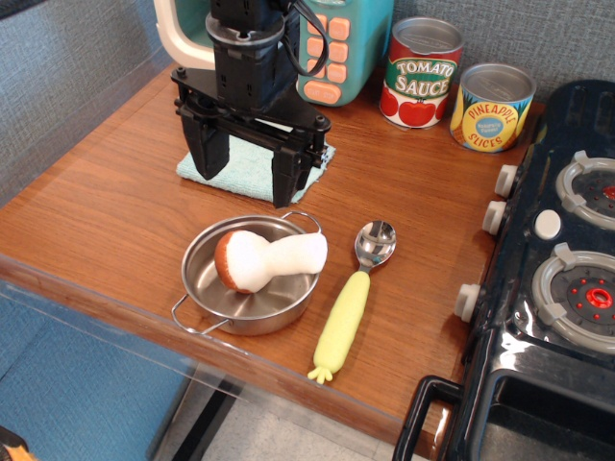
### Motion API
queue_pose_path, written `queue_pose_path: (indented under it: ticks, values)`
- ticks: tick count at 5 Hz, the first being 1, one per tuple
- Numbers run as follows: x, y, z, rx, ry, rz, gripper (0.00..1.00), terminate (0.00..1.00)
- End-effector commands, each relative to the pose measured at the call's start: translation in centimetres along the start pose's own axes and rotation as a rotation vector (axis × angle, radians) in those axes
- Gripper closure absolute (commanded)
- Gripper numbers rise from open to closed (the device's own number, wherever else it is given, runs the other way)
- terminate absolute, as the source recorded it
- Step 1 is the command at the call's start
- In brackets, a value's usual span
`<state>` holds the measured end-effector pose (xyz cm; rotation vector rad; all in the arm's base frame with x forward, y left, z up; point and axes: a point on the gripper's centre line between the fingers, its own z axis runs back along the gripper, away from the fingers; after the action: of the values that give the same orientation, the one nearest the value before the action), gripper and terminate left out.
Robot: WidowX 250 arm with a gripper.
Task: Move the blue towel to the left edge of the table
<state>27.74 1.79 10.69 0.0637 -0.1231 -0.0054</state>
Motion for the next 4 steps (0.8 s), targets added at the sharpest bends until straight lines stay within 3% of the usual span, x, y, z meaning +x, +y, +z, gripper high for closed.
queue_pose_path:
  ticks: [1,3,4]
  values:
    - [0.0,0.0,0.0,0.0,0.0,0.0,0.0,0.0]
    - [4.6,2.9,-1.7,-0.061,-0.079,0.033,0.0,0.0]
    - [8.4,4.9,-3.8,-0.072,-0.119,0.02,0.0,0.0]
